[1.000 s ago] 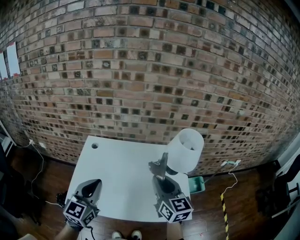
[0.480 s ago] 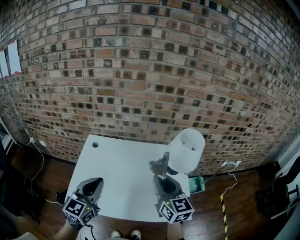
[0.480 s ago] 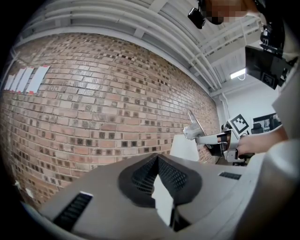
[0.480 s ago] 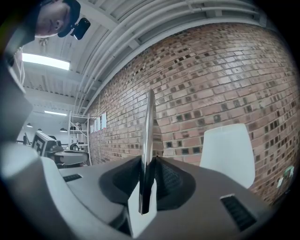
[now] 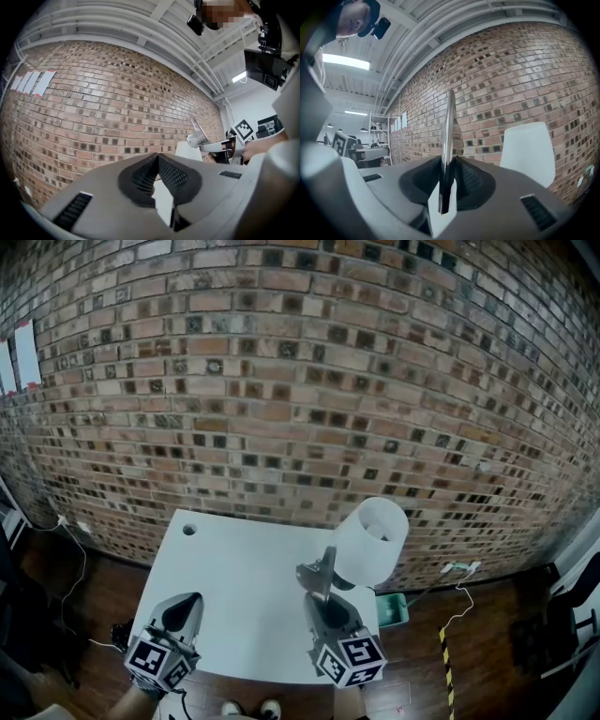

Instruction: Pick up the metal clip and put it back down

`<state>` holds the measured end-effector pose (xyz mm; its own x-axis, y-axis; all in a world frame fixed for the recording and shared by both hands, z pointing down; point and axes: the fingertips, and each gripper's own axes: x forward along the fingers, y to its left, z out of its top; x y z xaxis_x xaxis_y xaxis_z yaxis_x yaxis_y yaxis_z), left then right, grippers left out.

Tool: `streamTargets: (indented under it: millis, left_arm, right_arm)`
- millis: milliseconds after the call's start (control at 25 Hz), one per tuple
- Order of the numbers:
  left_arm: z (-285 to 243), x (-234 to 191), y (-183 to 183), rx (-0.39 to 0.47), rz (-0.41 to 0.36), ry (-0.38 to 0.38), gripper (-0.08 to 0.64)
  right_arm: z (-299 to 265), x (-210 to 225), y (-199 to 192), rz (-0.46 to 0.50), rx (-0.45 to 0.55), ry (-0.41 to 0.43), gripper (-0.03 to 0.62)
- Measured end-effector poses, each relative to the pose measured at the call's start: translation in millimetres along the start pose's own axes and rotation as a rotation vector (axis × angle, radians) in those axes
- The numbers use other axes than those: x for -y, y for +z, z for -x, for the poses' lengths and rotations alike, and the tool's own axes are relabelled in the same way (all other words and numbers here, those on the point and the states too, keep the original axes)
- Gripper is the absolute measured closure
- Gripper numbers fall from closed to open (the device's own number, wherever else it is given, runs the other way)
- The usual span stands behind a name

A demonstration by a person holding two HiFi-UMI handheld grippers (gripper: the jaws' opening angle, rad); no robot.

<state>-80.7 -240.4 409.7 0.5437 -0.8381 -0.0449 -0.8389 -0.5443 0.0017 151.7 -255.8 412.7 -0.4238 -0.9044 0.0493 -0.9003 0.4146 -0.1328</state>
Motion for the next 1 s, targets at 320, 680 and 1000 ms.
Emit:
streamTargets:
  millis: [320,680,1000]
  left_arm:
    - [-0.8,-4.6,-1.4,-0.011,-0.02,0.016,0.541]
    - [1.8,-7.4,-4.1,-0.027,-0.043,0.044,0.541]
    - [9.1,-17.3,-16.3,-0.061,-0.03,0.084,0.542]
  right_arm:
    - [-2.4,-1.1,-5.3,0.003,-0.014,0.01,0.505]
    - [-18.4,-6.1,-41.0,0.026,-0.099,0.083,0.506]
    - [-36.0,-11.6,-90.7,0.061,-0.227,0.161,0.505]
